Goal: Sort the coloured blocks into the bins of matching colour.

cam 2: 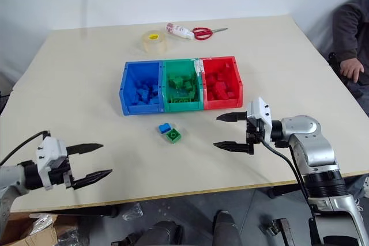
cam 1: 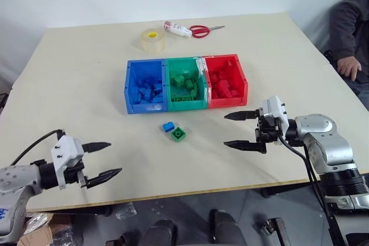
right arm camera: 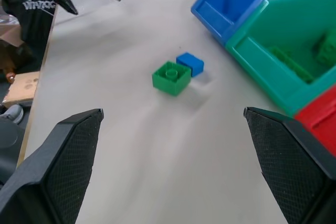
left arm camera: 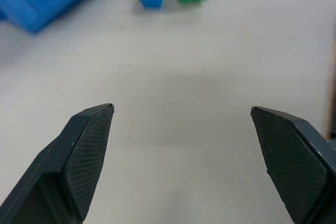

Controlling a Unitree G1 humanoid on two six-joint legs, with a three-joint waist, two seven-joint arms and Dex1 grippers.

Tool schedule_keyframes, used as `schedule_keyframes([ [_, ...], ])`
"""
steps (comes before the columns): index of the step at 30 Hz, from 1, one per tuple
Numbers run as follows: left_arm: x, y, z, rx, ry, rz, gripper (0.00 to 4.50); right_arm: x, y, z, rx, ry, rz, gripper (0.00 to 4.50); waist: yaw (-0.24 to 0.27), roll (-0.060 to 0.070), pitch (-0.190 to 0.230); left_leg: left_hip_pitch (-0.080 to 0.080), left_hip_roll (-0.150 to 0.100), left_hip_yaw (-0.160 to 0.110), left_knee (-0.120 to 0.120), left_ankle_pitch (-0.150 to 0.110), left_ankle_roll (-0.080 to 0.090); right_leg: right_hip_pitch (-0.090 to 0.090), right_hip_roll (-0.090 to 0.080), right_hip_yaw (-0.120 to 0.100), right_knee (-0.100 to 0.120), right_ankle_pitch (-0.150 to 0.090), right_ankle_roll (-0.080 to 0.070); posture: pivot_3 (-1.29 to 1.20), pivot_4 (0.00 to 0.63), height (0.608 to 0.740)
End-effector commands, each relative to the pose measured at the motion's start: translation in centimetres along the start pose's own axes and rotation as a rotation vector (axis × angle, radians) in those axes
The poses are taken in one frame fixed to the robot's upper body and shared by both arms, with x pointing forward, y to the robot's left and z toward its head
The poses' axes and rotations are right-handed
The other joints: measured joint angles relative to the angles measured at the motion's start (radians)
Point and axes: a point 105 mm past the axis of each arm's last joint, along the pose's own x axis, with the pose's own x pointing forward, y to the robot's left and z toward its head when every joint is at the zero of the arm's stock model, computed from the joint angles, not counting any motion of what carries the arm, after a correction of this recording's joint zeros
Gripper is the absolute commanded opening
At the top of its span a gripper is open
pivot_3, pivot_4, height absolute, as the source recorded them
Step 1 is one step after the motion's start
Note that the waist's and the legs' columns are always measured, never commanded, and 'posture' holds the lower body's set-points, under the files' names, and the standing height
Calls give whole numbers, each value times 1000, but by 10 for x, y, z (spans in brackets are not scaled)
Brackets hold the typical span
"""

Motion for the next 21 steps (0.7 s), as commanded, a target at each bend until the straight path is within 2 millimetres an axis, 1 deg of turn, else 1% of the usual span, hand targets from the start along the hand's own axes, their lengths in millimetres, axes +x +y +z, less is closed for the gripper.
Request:
schedule_keyframes([
  [1, -5, -2, 16, 59, -39, 16, 4445, -1, 0, 9, -37, -32, 23, 4500, 6, 0, 0, 0, 0, 0, 0, 0, 0, 0, 0, 0, 0, 0, 0, 0, 150, 740],
  [6, 9, -5, 22, 71, -70, 18, 4445, 1, 0, 9, -40, -35, 41, 4500, 6, 0, 0, 0, 0, 0, 0, 0, 0, 0, 0, 0, 0, 0, 0, 0, 150, 740],
  [9, 34, -11, 33, 92, -114, -23, 4445, 2, -1, 9, -46, -37, 38, 4500, 8, 0, 0, 0, 0, 0, 0, 0, 0, 0, 0, 0, 0, 0, 0, 0, 150, 740],
  [12, 61, -15, 48, 116, -174, -50, 4445, 3, -1, 9, -53, -38, 32, 4500, 7, 0, 0, 0, 0, 0, 0, 0, 0, 0, 0, 0, 0, 0, 0, 0, 150, 740],
  [16, 87, -20, 63, 151, -229, -107, 4445, 5, 1, 13, -55, -69, 25, 4500, 4, 0, 0, 0, 0, 0, 0, 0, 0, 0, 0, 0, 2, 0, 0, 0, 150, 740],
  [18, 97, -19, 69, 158, -247, -118, 4445, 5, 2, 15, -56, -86, 22, 4500, 2, 0, 0, 0, 0, 0, 0, 0, 0, 0, 0, 0, 2, 0, 0, 0, 150, 740],
  [21, 105, -17, 69, 178, -238, -135, 4445, 4, 6, 18, -56, -128, 28, 4500, -4, 0, 0, 0, 0, 0, 0, 0, 0, 0, 0, 0, 2, 0, 0, 0, 150, 740],
])
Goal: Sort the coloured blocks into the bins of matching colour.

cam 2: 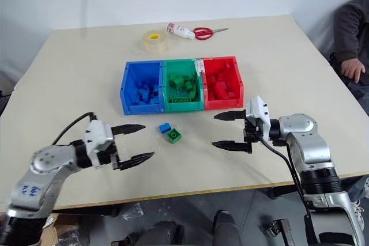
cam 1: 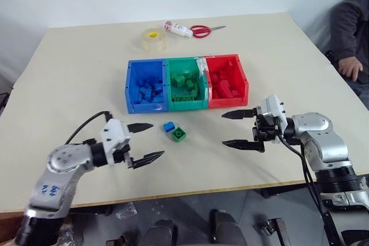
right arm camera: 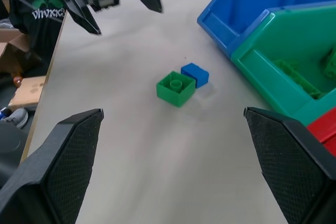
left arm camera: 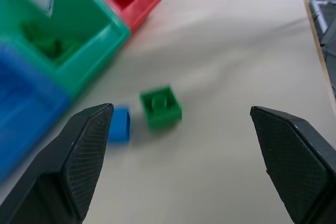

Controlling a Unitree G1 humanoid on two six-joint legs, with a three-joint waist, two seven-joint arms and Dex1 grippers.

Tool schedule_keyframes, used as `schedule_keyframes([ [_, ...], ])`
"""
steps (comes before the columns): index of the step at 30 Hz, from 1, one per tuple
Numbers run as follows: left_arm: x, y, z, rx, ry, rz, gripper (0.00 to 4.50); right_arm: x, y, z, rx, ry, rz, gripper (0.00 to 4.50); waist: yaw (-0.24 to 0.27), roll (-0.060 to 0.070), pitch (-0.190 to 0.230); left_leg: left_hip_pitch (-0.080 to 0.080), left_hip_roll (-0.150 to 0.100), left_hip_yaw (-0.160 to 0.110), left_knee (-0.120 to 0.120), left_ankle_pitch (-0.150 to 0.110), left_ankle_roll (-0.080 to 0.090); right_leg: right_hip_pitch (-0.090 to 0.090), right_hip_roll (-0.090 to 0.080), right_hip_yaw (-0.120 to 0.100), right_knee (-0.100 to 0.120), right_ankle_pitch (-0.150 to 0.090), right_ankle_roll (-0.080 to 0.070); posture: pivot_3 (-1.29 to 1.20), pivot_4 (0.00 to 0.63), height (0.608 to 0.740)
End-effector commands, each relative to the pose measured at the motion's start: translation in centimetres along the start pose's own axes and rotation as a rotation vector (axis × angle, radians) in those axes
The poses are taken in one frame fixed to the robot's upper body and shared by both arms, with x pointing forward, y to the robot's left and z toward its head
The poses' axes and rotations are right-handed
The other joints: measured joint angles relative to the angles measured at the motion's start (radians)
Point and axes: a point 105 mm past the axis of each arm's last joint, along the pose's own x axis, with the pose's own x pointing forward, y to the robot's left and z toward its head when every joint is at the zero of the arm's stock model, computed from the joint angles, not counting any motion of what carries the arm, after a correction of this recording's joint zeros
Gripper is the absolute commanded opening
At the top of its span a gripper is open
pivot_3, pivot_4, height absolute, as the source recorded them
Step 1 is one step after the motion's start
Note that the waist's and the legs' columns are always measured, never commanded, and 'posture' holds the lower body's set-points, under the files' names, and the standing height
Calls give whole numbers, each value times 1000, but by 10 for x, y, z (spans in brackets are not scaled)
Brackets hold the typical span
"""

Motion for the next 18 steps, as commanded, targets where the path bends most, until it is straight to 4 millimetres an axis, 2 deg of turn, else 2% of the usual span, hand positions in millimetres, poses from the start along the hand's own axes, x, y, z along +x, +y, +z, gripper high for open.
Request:
schedule_keyframes([
  [1, 4, 5, -2, 40, 16, -13, 4445, -3, 3, 16, -47, -72, 1, 4500, -2, 0, 0, 0, 0, 0, 0, 0, 0, 0, 0, 0, 0, 0, 0, 0, 150, 740],
  [7, 11, 16, -7, 83, 63, -44, 4445, -2, 2, 13, -49, -67, -21, 4500, -3, 0, 0, 0, 0, 0, 0, 0, 0, 0, 0, 0, 0, 0, 0, 0, 150, 740],
  [18, 29, 21, -23, 106, 125, -126, 4445, -1, 6, 8, -42, -62, -60, 4500, -3, 0, 0, 0, 0, 0, 0, 0, 0, 0, 0, -1, 0, 0, 0, 0, 150, 740],
])
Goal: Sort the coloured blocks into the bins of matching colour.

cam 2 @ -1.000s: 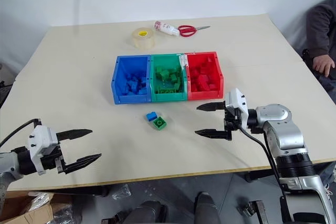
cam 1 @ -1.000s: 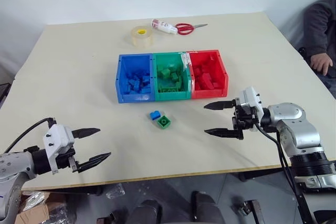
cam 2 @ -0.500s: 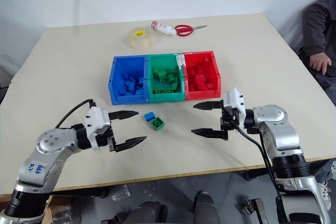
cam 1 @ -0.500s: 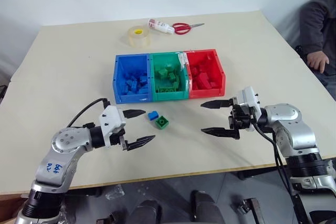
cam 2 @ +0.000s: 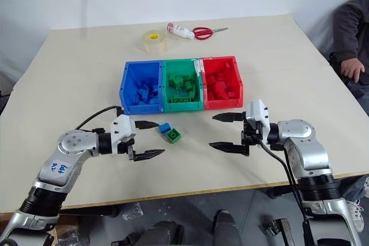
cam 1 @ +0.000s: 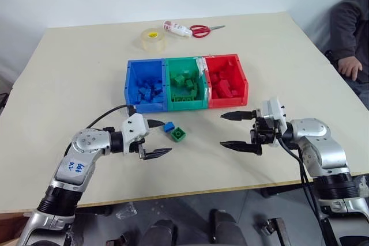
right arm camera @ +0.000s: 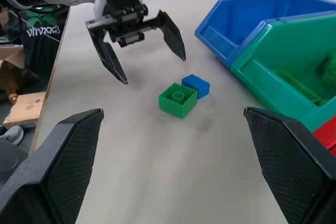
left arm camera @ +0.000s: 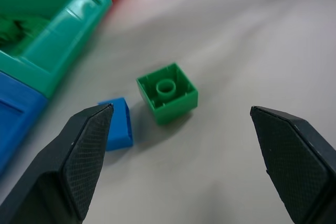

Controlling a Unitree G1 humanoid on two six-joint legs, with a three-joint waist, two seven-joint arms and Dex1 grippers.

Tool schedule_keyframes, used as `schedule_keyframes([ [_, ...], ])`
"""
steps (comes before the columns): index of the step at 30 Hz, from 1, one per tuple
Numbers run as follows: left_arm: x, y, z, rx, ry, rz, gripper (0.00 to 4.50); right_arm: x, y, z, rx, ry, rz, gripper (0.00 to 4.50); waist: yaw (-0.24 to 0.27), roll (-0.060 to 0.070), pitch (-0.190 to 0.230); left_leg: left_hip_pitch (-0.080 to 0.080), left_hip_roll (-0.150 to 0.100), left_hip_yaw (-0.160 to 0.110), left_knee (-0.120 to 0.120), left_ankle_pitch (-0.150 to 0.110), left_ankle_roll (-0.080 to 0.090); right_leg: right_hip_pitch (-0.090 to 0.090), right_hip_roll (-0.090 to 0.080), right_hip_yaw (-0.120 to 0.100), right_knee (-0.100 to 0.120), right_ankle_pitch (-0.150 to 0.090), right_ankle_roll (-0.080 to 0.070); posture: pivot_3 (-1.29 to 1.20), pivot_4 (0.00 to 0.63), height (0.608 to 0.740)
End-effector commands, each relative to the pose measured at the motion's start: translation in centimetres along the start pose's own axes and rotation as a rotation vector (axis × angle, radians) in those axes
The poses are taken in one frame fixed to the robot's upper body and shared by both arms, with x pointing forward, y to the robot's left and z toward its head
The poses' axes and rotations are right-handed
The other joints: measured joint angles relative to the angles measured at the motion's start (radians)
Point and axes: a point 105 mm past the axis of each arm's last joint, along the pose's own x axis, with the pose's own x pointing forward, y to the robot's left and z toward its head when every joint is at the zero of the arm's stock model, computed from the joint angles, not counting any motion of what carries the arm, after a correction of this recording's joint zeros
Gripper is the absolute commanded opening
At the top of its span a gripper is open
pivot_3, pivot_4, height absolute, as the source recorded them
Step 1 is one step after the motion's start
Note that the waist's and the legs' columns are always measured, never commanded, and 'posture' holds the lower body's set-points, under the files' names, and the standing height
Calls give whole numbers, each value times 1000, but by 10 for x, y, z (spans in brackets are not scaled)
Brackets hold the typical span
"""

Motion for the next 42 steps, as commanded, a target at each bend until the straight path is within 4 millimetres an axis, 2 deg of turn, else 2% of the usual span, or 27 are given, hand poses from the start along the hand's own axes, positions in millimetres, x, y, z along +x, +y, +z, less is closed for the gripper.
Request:
schedule_keyframes([
  [1, 6, 3, 6, 48, -21, -23, 4445, -2, 2, 12, -61, -29, -19, 4500, 0, 0, 0, 0, 0, 0, 0, 0, 0, 0, 0, 0, 0, 0, 0, 0, 150, 740],
  [8, 36, 1, 9, 59, -43, -108, 4445, -5, 5, 11, -62, -18, -46, 4500, 3, 0, 0, 0, -1, 0, 1, 0, 0, 0, 0, 0, 0, 0, 1, 0, 150, 740],
  [14, 47, 0, -5, 65, 37, -140, 4445, -8, 6, 11, -66, -6, -71, 4500, -1, 0, 0, 0, -1, 0, 1, 0, 0, 0, 0, 0, 0, 0, 1, 0, 150, 740],
  [18, 50, 5, -9, 78, 69, -116, 3605, -10, 7, 11, -69, 1, -84, 4500, 1, 0, 0, 0, -1, 0, 1, 0, 0, 0, 0, 0, 0, 0, 1, 0, 150, 740],
  [22, 52, 8, -8, 85, 62, -103, 2285, -11, 7, 10, -70, 7, -91, 4500, 1, 0, 0, 0, -1, 0, 1, 0, 0, 0, 0, 0, 0, 0, 1, 0, 150, 740],
  [27, 54, 13, 7, 95, -14, -80, 810, -12, 6, 10, -73, 14, -98, 4500, 1, 0, 0, 0, -1, 0, 1, 0, 0, 0, 0, 0, 1, 0, 1, 0, 150, 740],
  [32, 54, 15, 28, 93, -124, -66, 810, -11, 4, 10, -73, 17, -100, 4500, 1, 0, 0, -1, -1, 0, 1, 0, 0, 0, 0, 0, 1, 0, 1, 0, 150, 740],
  [36, 46, 24, 42, 80, -183, 0, 810, -11, 3, 10, -73, 17, -103, 4500, 0, 0, 0, -1, -1, 0, 1, 0, 0, 0, 0, 0, 1, 0, 1, 0, 150, 740],
  [42, 41, 66, 69, 17, -260, 225, 810, -11, 0, 11, -74, 15, -109, 4500, 6, 0, 0, -1, -1, 0, 3, 0, 0, 0, 0, 0, 1, 0, 1, 0, 150, 740],
])
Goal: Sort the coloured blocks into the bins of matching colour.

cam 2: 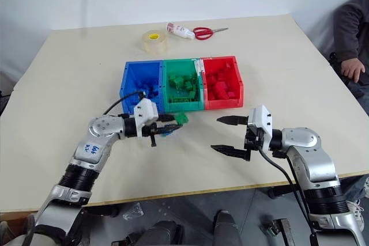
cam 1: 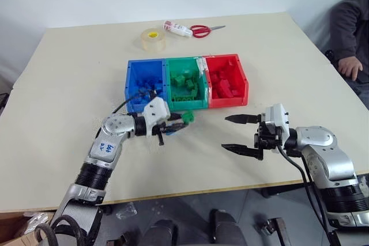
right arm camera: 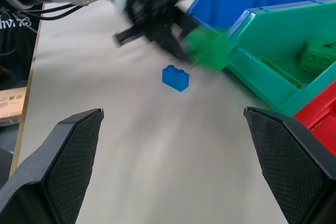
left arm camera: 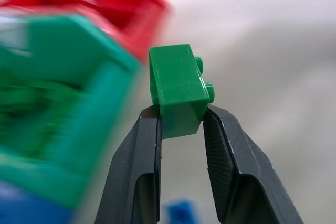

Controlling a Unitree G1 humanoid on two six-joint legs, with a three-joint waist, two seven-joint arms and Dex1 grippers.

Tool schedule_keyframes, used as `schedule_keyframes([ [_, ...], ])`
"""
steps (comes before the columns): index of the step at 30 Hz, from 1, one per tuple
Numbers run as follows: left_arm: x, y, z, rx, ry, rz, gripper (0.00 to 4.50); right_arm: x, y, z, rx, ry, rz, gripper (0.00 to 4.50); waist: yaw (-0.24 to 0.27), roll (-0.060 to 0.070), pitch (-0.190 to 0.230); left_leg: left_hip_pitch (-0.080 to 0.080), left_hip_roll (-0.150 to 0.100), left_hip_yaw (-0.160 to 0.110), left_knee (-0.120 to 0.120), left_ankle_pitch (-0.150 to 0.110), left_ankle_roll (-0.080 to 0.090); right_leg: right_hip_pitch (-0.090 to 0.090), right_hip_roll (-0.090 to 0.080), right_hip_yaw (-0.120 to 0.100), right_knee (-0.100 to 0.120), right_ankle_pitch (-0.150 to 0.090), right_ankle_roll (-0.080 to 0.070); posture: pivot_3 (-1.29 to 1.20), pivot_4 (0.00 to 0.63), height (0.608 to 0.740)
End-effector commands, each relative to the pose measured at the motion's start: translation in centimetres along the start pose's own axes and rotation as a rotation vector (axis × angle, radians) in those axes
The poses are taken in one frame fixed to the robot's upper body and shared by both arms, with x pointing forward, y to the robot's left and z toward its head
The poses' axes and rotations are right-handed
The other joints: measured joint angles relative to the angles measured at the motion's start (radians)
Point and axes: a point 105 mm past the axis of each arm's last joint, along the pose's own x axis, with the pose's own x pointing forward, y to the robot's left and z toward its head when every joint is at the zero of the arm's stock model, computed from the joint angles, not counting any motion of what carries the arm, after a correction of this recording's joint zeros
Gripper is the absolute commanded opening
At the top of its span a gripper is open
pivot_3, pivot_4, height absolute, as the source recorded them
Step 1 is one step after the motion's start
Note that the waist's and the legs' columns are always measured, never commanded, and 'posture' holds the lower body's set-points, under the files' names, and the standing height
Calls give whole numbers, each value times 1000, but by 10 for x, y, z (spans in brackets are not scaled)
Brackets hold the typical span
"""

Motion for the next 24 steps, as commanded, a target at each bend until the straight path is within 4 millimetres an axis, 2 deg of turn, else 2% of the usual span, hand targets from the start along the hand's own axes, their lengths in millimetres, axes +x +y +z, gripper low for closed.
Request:
schedule_keyframes([
  [1, 6, 23, 25, -8, -89, 99, 810, -4, -7, 13, -50, -21, -20, 4500, 4, 0, 0, 0, 0, 0, 0, 0, 0, 0, 0, 0, 0, 0, 0, 0, 150, 740],
  [3, 15, 31, 33, -16, -124, 125, 810, -3, -8, 13, -51, -23, -22, 4500, 8, 0, 0, 0, -1, 0, 1, 0, 0, 0, 0, 0, 0, 0, 0, 0, 150, 740],
  [5, 23, 42, 35, -41, -141, 170, 1522, -2, -9, 13, -53, -24, -23, 4500, 9, 0, 0, -1, -1, 0, 2, 0, 0, 0, 0, 0, 0, 0, 1, 0, 150, 740],
  [6, 27, 47, 32, -52, -138, 184, 1725, -2, -10, 13, -54, -25, -25, 4500, 8, -1, 0, -1, -1, 0, 2, 0, 0, 0, 0, 0, 0, 0, 1, 0, 150, 740],
  [9, 34, 51, 25, -47, -117, 189, 2694, -1, -10, 14, -57, -27, -27, 4500, 5, -1, 0, -1, -1, 0, 3, 0, 0, 0, 0, -1, 0, 0, 1, 0, 150, 740],
  [15, 25, 49, 22, -33, -122, 167, 4481, -3, -11, 13, -59, -25, -34, 4500, -3, -1, 0, -1, -1, 0, 2, 0, 0, -1, 0, 0, 1, 0, 1, 0, 150, 740],
  [19, 4, 34, 16, -23, -91, 71, 4481, -2, -12, 13, -57, -31, -30, 4500, -14, 0, 0, -1, -1, 0, 1, 0, 0, -1, 0, 0, 2, 0, 1, 0, 150, 740],
  [24, -45, 8, 6, -23, -13, -27, 4481, -3, -11, 14, -43, -43, 8, 4500, -23, 0, 0, -1, 0, -1, 0, 0, 0, -2, 0, 0, 2, 0, 1, 0, 150, 740],
])
